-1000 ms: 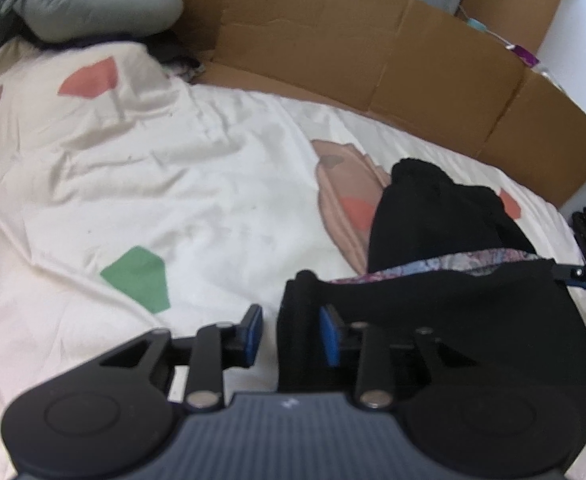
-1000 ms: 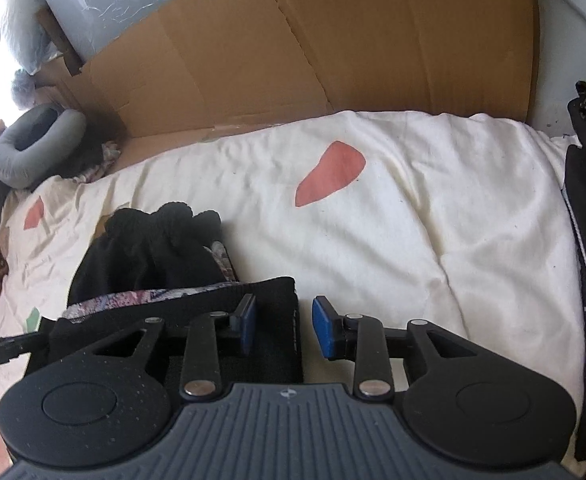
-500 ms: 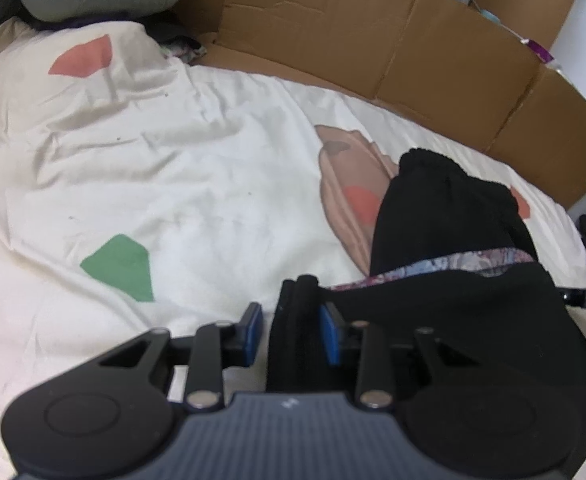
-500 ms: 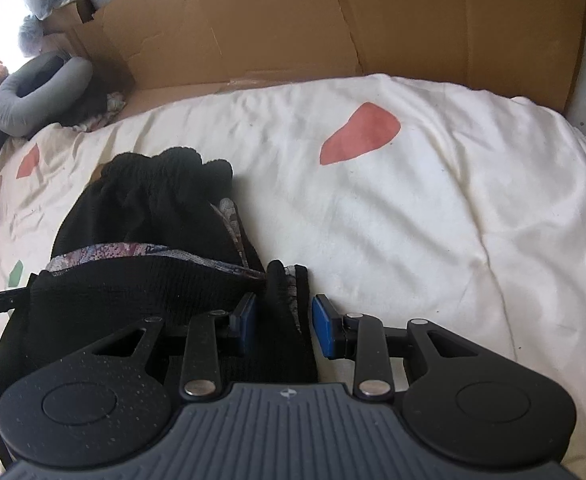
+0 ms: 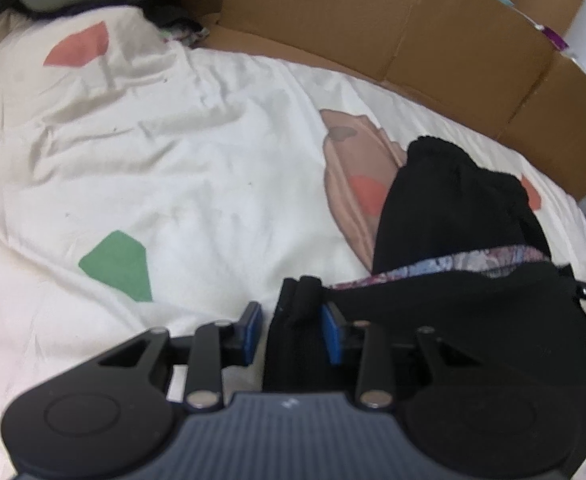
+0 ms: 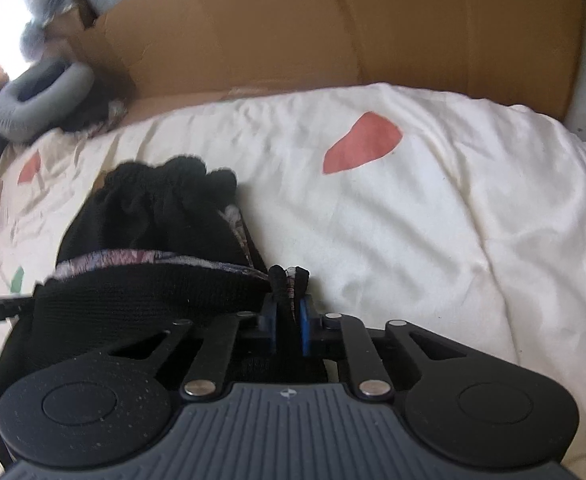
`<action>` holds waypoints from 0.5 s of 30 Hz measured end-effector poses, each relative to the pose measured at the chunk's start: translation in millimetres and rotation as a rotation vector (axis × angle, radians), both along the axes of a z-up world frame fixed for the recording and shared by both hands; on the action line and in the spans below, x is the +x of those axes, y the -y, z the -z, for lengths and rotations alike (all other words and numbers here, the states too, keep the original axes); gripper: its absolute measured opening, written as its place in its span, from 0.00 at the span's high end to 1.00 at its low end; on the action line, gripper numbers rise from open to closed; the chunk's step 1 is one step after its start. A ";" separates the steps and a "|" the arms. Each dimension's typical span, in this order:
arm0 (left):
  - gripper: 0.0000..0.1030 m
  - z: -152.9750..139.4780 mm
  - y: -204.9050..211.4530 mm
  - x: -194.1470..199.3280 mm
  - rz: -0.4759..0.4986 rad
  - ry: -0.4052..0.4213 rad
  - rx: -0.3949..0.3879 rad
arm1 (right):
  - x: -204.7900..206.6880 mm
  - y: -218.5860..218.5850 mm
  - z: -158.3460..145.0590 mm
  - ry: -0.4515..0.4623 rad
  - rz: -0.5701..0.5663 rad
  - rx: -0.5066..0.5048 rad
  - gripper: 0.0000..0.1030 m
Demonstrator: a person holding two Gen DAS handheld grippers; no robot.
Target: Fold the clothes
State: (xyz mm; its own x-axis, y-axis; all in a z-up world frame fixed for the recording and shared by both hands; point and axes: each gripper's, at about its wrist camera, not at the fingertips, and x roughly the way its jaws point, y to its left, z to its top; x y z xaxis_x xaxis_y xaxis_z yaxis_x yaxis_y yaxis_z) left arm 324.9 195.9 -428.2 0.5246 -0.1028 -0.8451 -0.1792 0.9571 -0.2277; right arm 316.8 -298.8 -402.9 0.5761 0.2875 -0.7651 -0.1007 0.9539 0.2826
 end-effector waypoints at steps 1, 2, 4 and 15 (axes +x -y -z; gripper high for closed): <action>0.68 -0.2 -1.0 1.4 -0.004 -0.009 -0.008 | -2.2 2.4 -2.3 0.008 0.015 0.008 0.92; 0.74 -0.4 -0.8 2.5 0.004 -0.014 -0.018 | -4.0 4.5 -4.1 0.013 0.025 0.013 0.92; 0.86 -1.0 -0.2 4.8 0.022 -0.023 -0.038 | -6.9 7.9 -7.6 0.023 0.039 0.025 0.92; 0.94 -36.1 -1.0 -13.4 0.002 0.068 -0.012 | -15.8 15.4 -31.7 0.090 0.038 0.048 0.93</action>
